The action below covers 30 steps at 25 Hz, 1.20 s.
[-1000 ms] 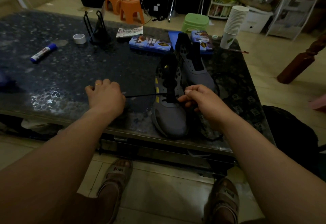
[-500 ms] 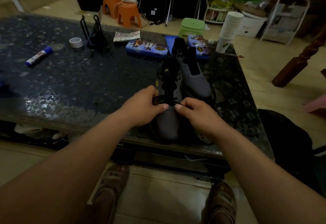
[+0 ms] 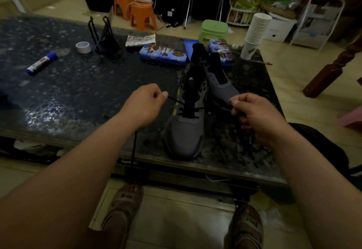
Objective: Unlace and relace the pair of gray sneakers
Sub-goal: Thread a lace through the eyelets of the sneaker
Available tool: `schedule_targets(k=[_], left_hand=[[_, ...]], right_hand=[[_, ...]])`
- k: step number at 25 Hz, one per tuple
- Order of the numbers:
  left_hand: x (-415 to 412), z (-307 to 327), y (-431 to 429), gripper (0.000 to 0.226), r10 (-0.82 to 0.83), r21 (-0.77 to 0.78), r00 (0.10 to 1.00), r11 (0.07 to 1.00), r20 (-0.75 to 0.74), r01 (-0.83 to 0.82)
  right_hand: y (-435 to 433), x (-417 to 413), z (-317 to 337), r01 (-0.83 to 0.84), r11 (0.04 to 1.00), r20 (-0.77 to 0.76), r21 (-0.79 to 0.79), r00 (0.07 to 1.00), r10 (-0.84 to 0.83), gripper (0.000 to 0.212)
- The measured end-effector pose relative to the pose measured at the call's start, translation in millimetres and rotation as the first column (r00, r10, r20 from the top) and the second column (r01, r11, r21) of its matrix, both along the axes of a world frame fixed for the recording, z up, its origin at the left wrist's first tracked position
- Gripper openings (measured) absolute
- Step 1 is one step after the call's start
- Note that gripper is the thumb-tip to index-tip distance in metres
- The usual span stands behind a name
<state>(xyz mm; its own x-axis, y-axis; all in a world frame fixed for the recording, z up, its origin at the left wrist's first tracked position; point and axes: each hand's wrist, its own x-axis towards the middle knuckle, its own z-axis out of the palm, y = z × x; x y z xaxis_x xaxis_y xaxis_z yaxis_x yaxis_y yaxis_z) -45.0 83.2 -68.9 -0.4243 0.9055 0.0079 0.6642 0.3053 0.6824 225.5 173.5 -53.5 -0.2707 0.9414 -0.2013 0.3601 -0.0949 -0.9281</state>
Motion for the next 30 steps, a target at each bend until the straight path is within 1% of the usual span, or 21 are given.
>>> schedule_targets(k=[2,4,7,8,10,11,12,14,15,16,17,18,20,22,23,24,26,27,28,29,30], left_hand=[[3,-1,0,0.031,0.018,-0.016,0.992,1.0,-0.121,-0.02],[3,0,0,0.027,0.051,0.004,0.989,0.999,-0.139,-0.051],[-1,6,4,0.011,0.013,0.15,1.0,0.989,0.01,-0.014],[-1,8,4,0.008,-0.023,0.188,1.0,0.982,0.017,0.02],[2,12,5,0.029,-0.08,0.262,0.993,0.96,-0.089,0.101],[6,14,7,0.037,-0.105,0.301,0.989,0.944,-0.105,0.132],[13,18,7,0.042,-0.148,0.319,0.989,0.936,-0.021,0.147],[30,27,7,0.048,-0.268,0.272,0.933,0.941,0.239,0.2],[36,30,9,0.05,-0.307,0.242,0.893,0.942,0.329,0.234],[37,29,10,0.049,-0.332,0.236,0.867,0.937,0.371,0.258],[34,28,11,0.048,-0.334,0.232,0.864,0.937,0.378,0.261],[28,27,12,0.046,-0.306,0.239,0.889,0.943,0.34,0.233],[12,23,12,0.036,-0.21,0.217,0.955,0.962,0.21,0.164],[5,18,7,0.023,-0.206,0.022,0.969,0.978,0.137,0.205],[5,13,5,0.018,-0.229,-0.103,0.966,0.965,0.124,0.242],[6,8,3,0.015,-0.237,-0.177,0.964,0.95,0.123,0.256],[8,3,4,0.014,-0.201,-0.159,0.966,0.961,0.163,0.227],[8,4,6,0.017,-0.165,-0.118,0.964,0.974,0.208,0.192],[8,6,8,0.021,-0.132,-0.073,0.956,0.985,0.261,0.155],[7,9,9,0.024,-0.102,-0.024,0.942,0.993,0.32,0.116],[3,10,11,0.027,-0.077,0.019,0.923,0.997,0.377,0.076]], right_hand=[[-2,-3,3,0.04,0.997,-0.041,0.071,0.998,-0.038,0.009],[-3,-6,7,0.118,0.983,-0.133,0.139,0.986,-0.1,0.009],[-7,-13,16,0.142,0.97,-0.266,0.199,0.96,-0.086,0.006],[-9,-15,18,0.119,0.969,-0.286,0.214,0.957,-0.054,0.006],[-12,-23,22,0.073,0.968,-0.289,0.238,0.957,-0.002,0.005],[-14,-27,24,0.058,0.967,-0.288,0.247,0.957,0.016,0.005],[-15,-31,26,0.049,0.966,-0.294,0.253,0.955,0.029,0.005],[-18,-38,29,0.032,0.965,-0.31,0.26,0.949,0.052,0.004],[-18,-41,30,0.023,0.965,-0.317,0.262,0.946,0.063,0.004],[-19,-43,32,0.019,0.965,-0.329,0.261,0.942,0.07,0.004],[-19,-43,33,0.021,0.966,-0.348,0.258,0.935,0.073,0.005],[-18,-42,35,0.027,0.967,-0.371,0.254,0.926,0.072,0.005],[-15,-37,35,0.047,0.97,-0.402,0.24,0.914,0.055,0.006],[-11,-33,33,0.069,0.969,-0.395,0.236,0.918,0.031,0.005],[-10,-31,31,0.081,0.968,-0.385,0.239,0.923,0.018,0.005],[-8,-30,29,0.097,0.966,-0.376,0.24,0.927,0.001,0.004],[-3,-28,26,0.123,0.965,-0.319,0.229,0.947,-0.045,0.004],[0,-26,25,0.128,0.966,-0.233,0.224,0.97,-0.075,0.007],[1,-24,24,0.097,0.971,-0.081,0.22,0.993,-0.081,0.01],[2,-20,23,0.009,0.98,0.128,0.196,0.991,-0.035,0.013],[2,-16,23,-0.117,0.985,0.345,0.125,0.936,0.067,0.018]])
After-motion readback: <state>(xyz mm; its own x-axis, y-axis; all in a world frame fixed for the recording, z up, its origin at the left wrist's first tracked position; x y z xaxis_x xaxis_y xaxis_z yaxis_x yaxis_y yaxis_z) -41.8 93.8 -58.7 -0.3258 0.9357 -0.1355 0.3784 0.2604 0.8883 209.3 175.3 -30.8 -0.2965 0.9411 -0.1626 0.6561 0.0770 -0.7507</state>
